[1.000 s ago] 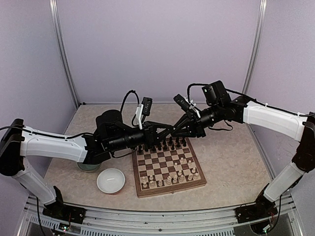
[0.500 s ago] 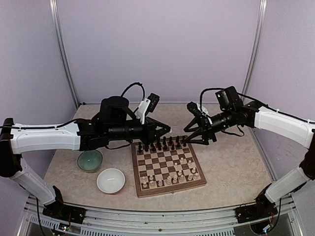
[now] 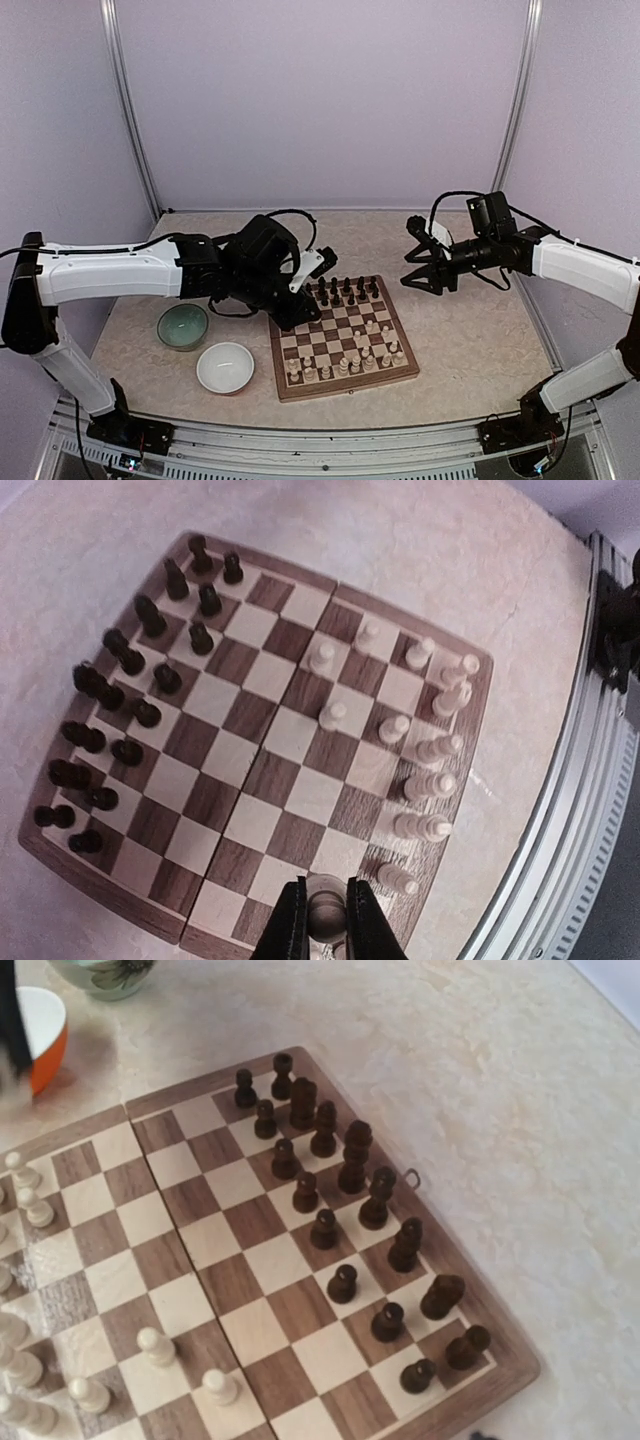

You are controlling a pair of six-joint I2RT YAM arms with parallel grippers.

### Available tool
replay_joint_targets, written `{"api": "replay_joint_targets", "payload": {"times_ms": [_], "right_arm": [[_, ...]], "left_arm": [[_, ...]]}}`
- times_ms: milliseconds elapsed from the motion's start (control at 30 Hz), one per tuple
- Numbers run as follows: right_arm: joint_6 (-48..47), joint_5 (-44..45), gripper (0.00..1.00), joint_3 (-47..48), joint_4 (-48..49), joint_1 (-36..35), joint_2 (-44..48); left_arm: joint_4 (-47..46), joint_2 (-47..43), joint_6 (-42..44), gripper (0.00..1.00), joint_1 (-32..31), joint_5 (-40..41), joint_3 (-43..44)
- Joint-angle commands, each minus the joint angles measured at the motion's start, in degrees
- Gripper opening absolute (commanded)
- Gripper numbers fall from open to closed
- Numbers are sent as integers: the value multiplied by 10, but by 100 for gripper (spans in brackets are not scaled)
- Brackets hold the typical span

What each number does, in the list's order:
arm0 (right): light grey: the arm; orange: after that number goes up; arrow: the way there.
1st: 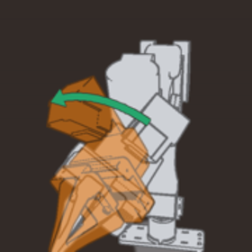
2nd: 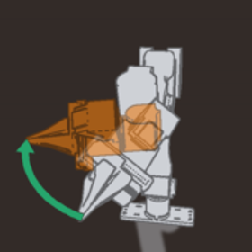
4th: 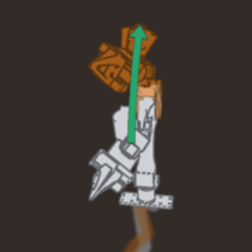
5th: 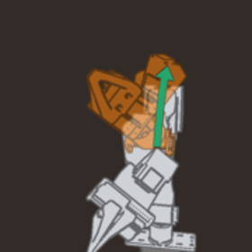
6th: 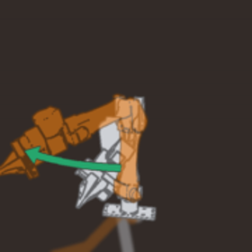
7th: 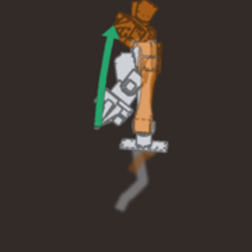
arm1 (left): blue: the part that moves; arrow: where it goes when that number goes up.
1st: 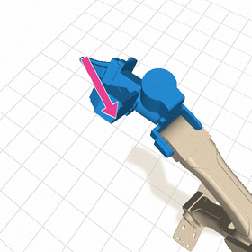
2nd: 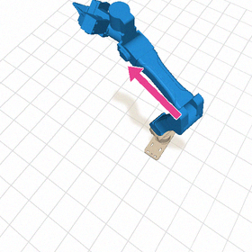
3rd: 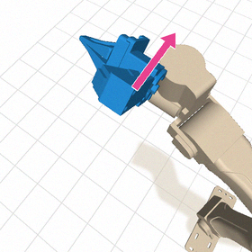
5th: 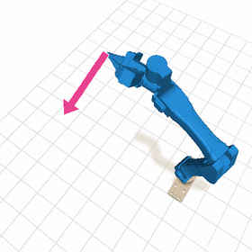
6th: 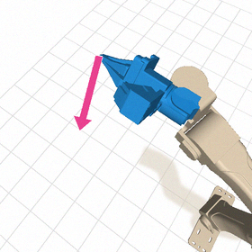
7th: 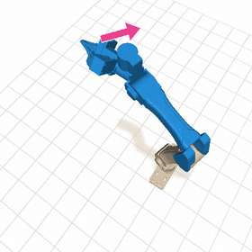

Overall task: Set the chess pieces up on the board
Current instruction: Place the pawn on c2.

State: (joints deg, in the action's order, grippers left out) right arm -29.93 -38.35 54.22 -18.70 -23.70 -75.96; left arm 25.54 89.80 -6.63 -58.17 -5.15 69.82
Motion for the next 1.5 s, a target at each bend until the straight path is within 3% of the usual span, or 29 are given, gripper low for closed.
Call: {"api": "replay_joint_targets", "payload": {"times_ms": [0, 833, 1467], "right_arm": [[-12, 1, 62, -3, 14, 1, -9], [-29, 4, 63, -9, 6, 1, -5], [-33, 4, 63, -9, 3, 1, -7]], "left_arm": [[62, 47, 28, 10, -22, 9, 15], [98, 193, 58, 14, -46, 7, 95], [115, 212, 57, 19, -53, 12, 100]]}}
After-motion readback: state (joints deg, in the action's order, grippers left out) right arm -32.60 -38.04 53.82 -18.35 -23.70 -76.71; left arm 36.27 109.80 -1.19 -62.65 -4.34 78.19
